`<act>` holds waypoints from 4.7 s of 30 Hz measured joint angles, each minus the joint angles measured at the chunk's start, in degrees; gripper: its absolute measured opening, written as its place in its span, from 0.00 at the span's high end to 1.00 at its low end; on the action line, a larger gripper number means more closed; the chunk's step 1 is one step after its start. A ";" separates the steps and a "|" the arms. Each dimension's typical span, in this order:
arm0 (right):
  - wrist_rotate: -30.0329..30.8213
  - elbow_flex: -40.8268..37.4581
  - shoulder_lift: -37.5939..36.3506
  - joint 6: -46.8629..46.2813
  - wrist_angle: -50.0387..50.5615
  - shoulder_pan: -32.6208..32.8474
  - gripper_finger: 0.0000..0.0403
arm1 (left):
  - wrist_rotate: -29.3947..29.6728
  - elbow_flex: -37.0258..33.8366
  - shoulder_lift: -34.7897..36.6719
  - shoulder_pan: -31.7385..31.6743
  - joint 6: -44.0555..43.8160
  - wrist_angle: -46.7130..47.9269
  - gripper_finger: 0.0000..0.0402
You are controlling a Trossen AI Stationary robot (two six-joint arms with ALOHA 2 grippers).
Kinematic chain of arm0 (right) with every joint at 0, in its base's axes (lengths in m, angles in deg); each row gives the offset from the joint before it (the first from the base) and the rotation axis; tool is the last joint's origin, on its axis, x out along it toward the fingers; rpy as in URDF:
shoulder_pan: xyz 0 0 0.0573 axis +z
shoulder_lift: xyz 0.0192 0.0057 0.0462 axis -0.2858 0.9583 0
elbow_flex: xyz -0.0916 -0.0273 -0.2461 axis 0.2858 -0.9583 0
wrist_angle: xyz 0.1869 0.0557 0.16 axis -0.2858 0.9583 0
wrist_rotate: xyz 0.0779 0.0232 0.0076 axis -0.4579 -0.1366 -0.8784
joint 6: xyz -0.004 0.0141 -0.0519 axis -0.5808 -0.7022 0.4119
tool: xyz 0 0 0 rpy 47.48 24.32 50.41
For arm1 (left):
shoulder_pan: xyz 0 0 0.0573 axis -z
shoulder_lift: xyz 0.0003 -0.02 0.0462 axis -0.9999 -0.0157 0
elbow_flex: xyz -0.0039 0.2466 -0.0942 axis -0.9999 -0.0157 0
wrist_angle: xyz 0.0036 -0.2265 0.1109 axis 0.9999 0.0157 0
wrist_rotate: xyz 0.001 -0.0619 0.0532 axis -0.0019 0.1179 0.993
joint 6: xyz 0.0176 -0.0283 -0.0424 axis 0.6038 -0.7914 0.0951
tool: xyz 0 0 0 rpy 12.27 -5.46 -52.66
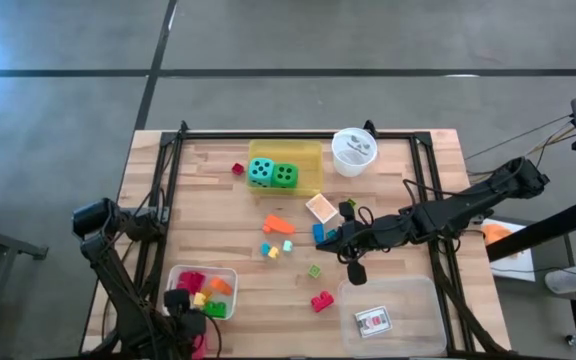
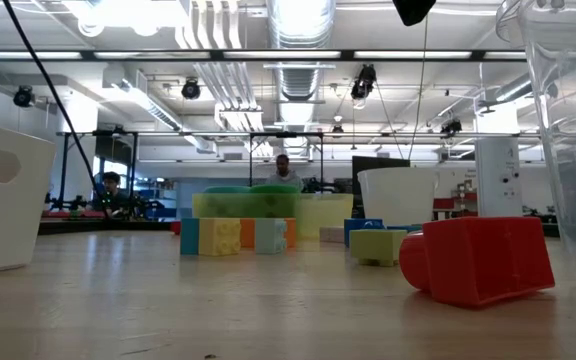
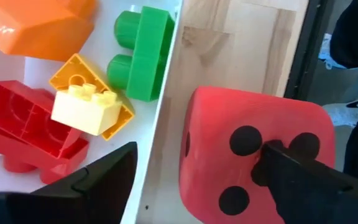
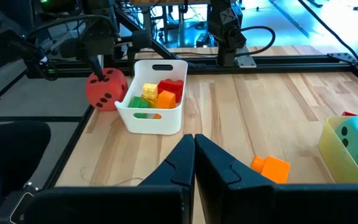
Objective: Pick & Place Toys
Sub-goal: Put the pink die into the yellow bin
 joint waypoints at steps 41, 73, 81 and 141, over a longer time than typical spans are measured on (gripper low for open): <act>0.00 0.00 -0.01 0.01 0.00 0.07 0.98 | -0.02 1.02 4.06 0.07 -2.40 3.65 0.06; 0.00 0.00 -0.01 0.01 0.00 0.02 0.98 | -1.27 1.90 1.27 0.09 -5.17 -1.62 0.15; 0.00 0.00 -0.01 0.01 -0.02 0.02 0.98 | -2.19 1.92 1.29 0.98 -2.29 -2.98 0.15; 0.00 0.00 -0.02 0.00 0.00 0.02 0.98 | -4.11 1.94 1.60 1.53 -9.18 0.52 0.07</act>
